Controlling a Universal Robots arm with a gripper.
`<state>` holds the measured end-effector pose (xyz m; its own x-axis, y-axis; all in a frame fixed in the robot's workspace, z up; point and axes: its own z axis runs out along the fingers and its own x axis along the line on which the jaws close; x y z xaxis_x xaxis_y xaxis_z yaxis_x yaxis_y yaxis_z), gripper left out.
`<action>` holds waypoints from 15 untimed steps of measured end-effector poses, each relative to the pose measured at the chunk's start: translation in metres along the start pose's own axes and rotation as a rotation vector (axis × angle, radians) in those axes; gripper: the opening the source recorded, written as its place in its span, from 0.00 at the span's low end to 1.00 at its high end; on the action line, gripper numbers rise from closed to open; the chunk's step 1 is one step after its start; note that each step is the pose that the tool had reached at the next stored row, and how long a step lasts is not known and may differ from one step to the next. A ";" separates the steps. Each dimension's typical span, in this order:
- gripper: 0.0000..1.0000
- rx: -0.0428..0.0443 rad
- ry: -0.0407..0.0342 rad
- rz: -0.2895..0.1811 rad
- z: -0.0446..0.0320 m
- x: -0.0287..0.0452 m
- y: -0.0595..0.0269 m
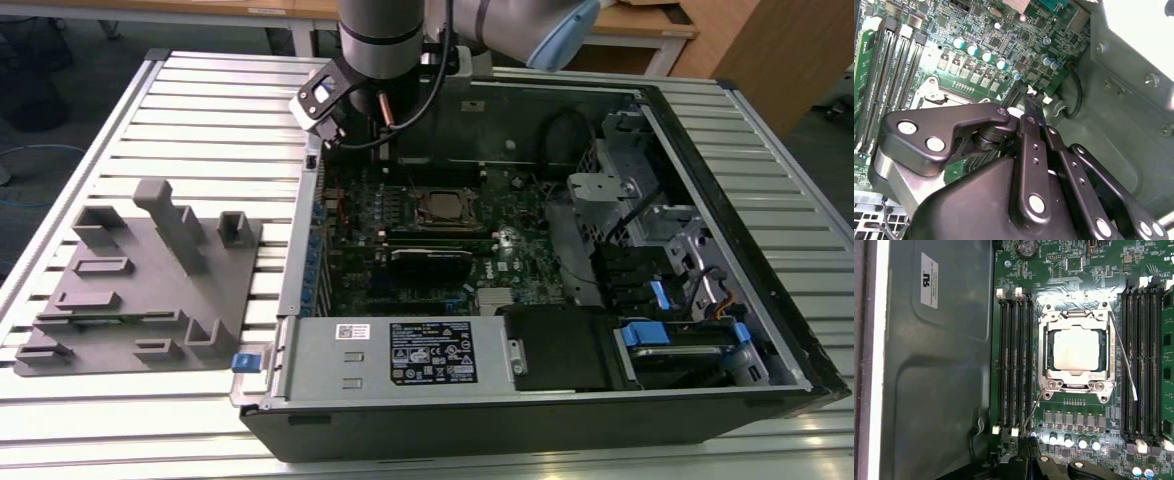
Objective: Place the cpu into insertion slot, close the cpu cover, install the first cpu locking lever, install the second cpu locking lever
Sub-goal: 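Install the first cpu locking lever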
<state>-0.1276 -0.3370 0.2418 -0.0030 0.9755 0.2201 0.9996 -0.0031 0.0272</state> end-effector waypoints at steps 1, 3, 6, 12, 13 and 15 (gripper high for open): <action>0.10 0.0001 0.0002 0.000 0.0000 -0.0001 0.0003; 0.10 0.0000 0.0002 0.000 0.0001 -0.0001 0.0018; 0.10 0.0001 0.0001 0.000 0.0001 -0.0001 0.0056; 0.10 0.0001 0.0007 0.000 0.0005 -0.0001 0.0179; 0.10 0.0000 0.0011 0.000 0.0006 -0.0001 0.0205; 0.10 0.0001 0.0017 0.000 0.0007 -0.0002 0.0258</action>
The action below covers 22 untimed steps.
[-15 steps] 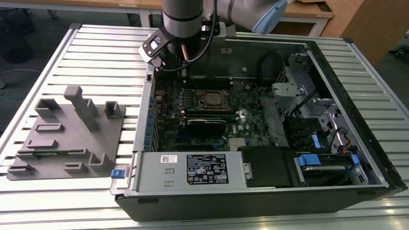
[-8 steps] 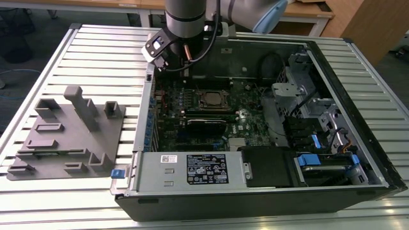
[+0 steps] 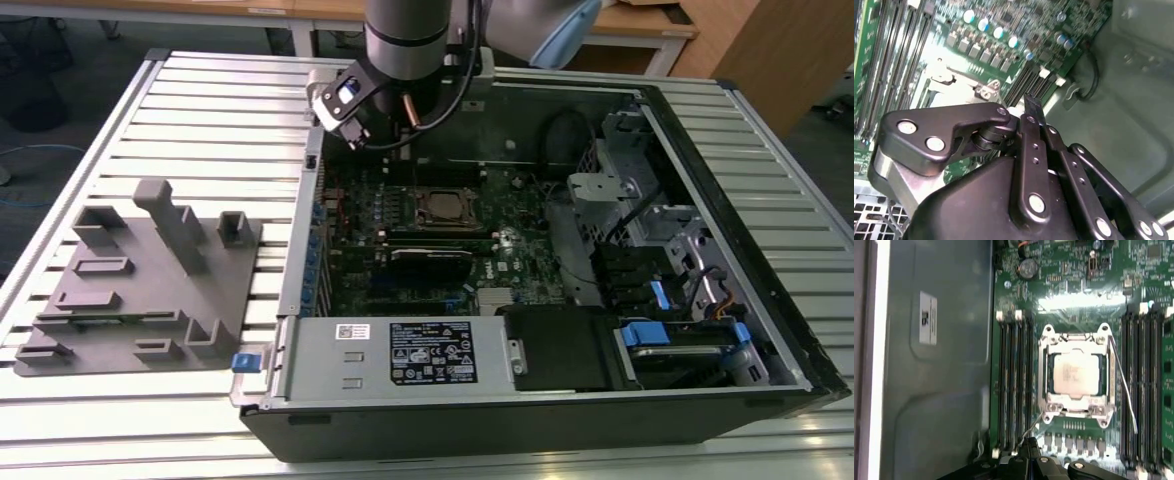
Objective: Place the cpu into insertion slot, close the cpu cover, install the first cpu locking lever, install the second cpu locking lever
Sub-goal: 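Install the first cpu locking lever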
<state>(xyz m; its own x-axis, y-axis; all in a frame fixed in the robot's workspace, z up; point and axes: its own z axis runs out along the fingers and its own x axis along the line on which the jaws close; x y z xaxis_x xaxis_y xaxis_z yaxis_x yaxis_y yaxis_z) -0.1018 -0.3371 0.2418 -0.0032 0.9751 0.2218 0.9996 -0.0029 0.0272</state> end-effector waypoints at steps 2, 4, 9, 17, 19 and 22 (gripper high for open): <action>0.10 0.0000 0.0005 0.000 0.0002 0.0000 0.0045; 0.10 0.0000 0.0007 0.000 0.0003 0.0000 0.0081; 0.10 -0.0001 0.0008 0.000 0.0004 -0.0001 0.0113; 0.10 -0.0004 -0.0260 0.001 0.0030 -0.0005 0.0151; 0.10 -0.0007 -0.0271 0.003 0.0039 -0.0007 0.0170; 0.10 -0.0006 -0.0276 0.003 0.0040 -0.0007 0.0173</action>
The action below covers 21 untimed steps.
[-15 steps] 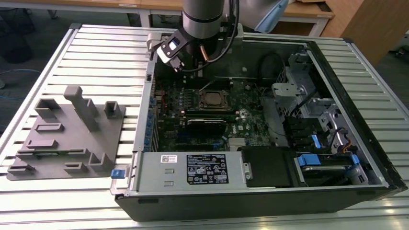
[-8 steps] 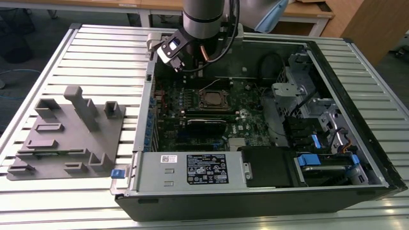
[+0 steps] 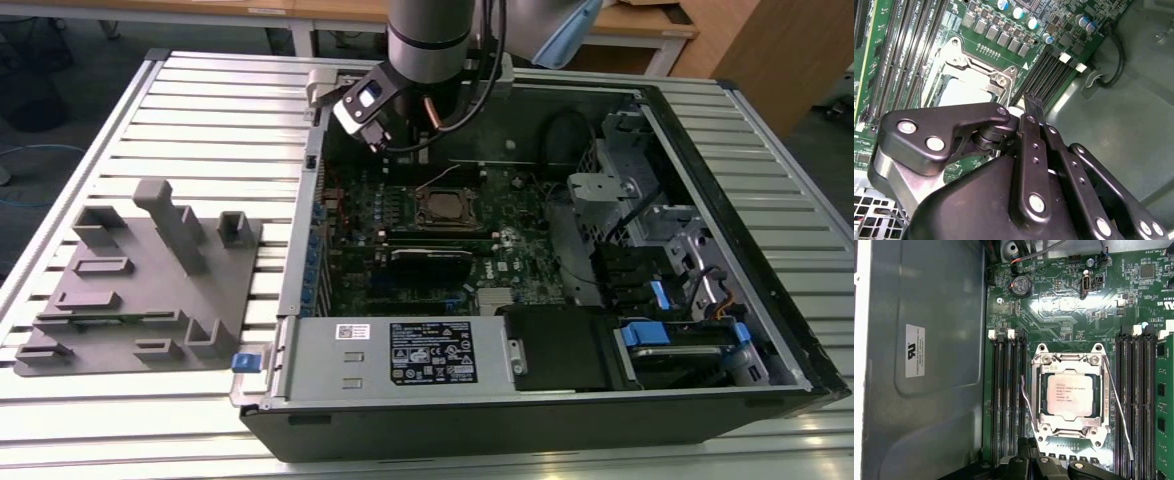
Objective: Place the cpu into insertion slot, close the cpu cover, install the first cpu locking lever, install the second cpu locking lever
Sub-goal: 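Install the first cpu locking lever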
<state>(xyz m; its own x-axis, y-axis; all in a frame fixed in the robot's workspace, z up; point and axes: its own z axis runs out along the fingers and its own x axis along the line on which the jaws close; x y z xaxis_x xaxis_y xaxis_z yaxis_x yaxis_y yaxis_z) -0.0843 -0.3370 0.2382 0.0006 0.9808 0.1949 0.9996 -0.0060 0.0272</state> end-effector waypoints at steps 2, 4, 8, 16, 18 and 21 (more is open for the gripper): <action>0.10 -0.0001 0.0001 0.000 0.0002 0.0000 0.0001; 0.10 -0.0001 0.0002 0.000 0.0003 -0.0001 0.0001; 0.10 -0.0001 0.0001 0.000 0.0005 -0.0001 0.0001; 0.10 -0.0001 0.0002 0.000 0.0008 -0.0001 0.0001; 0.10 -0.0002 0.0004 0.000 0.0011 -0.0001 0.0005; 0.10 -0.0002 0.0004 0.000 0.0025 -0.0005 0.0030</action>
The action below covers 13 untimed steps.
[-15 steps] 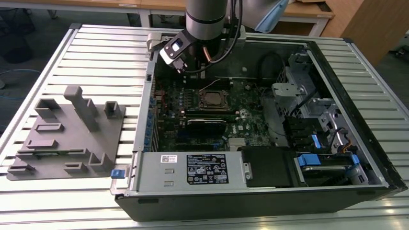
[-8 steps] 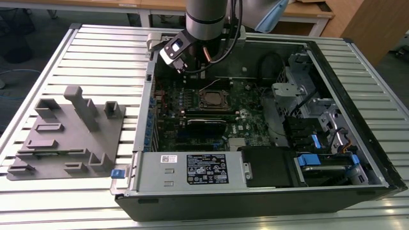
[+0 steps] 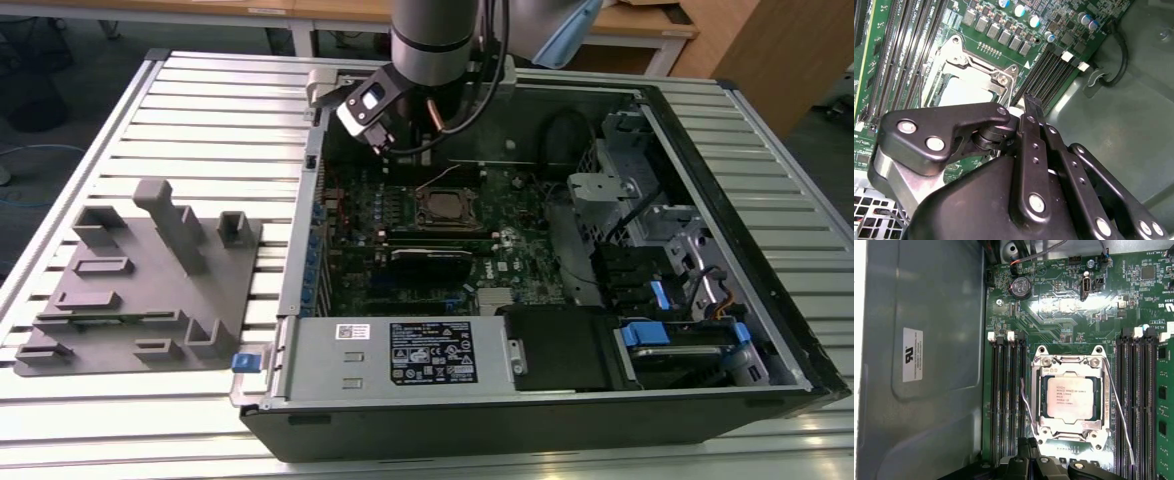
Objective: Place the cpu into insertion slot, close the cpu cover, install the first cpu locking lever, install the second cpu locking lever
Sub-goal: 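Install the first cpu locking lever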
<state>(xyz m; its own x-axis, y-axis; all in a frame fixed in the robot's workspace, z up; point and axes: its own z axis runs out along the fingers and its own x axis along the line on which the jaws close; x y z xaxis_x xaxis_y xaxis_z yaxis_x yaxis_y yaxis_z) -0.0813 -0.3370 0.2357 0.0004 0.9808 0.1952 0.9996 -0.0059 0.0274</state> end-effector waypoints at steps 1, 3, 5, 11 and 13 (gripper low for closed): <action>0.10 0.0000 0.0000 0.000 0.0008 -0.0002 0.0006; 0.10 0.0000 -0.0001 0.000 0.0024 -0.0005 0.0019; 0.10 0.0001 -0.0003 0.001 0.0039 -0.0007 0.0038; 0.10 -0.0003 -0.0003 0.002 0.0074 0.0025 0.0090; 0.10 -0.0003 -0.0003 0.002 0.0084 0.0036 0.0117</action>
<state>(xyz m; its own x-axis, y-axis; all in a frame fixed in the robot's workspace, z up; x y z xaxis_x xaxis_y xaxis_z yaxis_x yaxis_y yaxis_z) -0.0694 -0.3318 0.2284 0.0023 0.9808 0.1950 0.9996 -0.0078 0.0273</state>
